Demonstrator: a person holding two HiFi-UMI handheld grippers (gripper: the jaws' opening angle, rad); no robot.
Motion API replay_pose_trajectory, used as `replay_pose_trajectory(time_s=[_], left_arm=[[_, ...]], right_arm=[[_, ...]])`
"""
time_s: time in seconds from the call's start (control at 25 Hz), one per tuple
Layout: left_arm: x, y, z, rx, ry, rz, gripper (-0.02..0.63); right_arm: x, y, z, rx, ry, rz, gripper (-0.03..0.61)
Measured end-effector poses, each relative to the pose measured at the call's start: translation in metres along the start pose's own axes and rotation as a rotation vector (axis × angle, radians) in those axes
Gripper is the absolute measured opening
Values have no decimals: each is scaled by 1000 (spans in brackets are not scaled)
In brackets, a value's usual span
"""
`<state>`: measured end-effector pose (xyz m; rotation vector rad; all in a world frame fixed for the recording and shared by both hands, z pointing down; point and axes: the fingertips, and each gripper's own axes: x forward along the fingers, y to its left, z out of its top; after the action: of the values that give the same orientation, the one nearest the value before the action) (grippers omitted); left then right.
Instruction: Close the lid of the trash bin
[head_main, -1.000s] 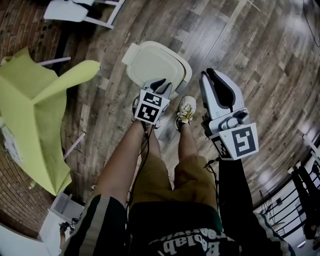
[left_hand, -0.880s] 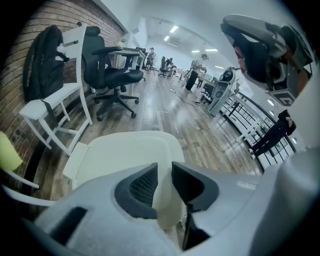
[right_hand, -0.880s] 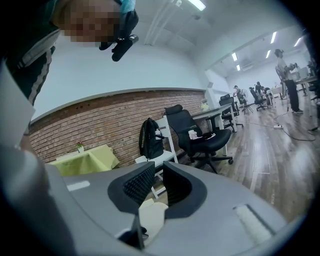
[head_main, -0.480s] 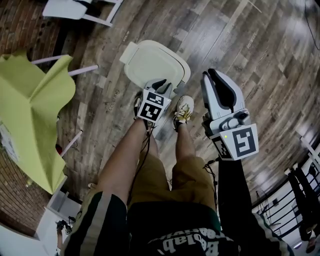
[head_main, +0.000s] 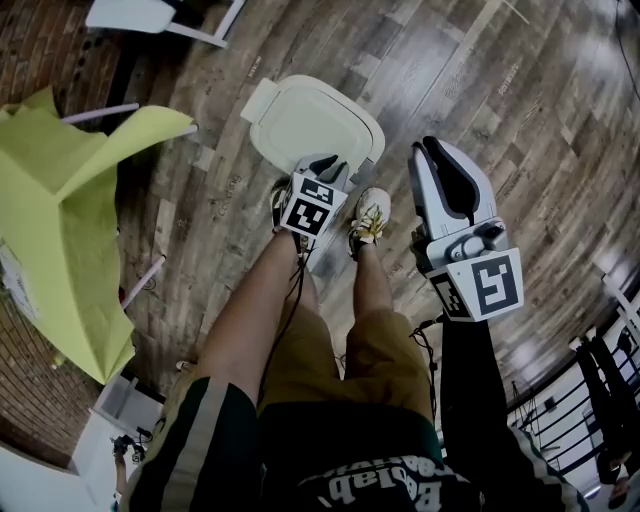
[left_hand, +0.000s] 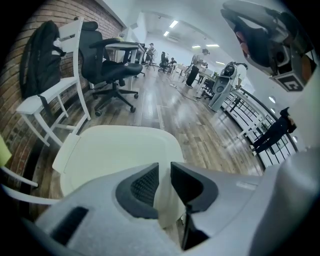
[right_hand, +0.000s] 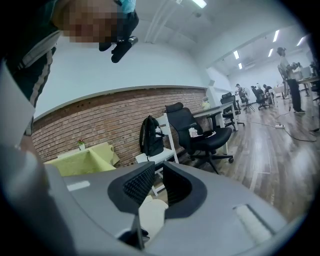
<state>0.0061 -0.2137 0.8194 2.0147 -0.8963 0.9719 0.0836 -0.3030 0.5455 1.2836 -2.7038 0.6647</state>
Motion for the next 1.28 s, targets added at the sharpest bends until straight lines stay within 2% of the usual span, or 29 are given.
replay_pose_trajectory(time_s=[0.44,0.56,0.76,1.08,1.2,1.28], left_arm=[[14,1,-11,4,55,-9,81],[19,3,-13,11,56,-5,80],[25,2,-16,28,75,15,83],[26,4,-16,28,72,29,60],[27,4,-18,46,77,31,64],[31,-1,-20,59,89,22,104]], right_arm=[[-2,-7,-4,5,-2,-7,66],[0,-7,-3,12,-13,-7,66],[-2,-14,-9,-14,28,-16,66],[3,-13,-5,-7,15,-2,66],[6,-11,-7,1,14,2,66],[7,-11,-9,4,20,1,66]])
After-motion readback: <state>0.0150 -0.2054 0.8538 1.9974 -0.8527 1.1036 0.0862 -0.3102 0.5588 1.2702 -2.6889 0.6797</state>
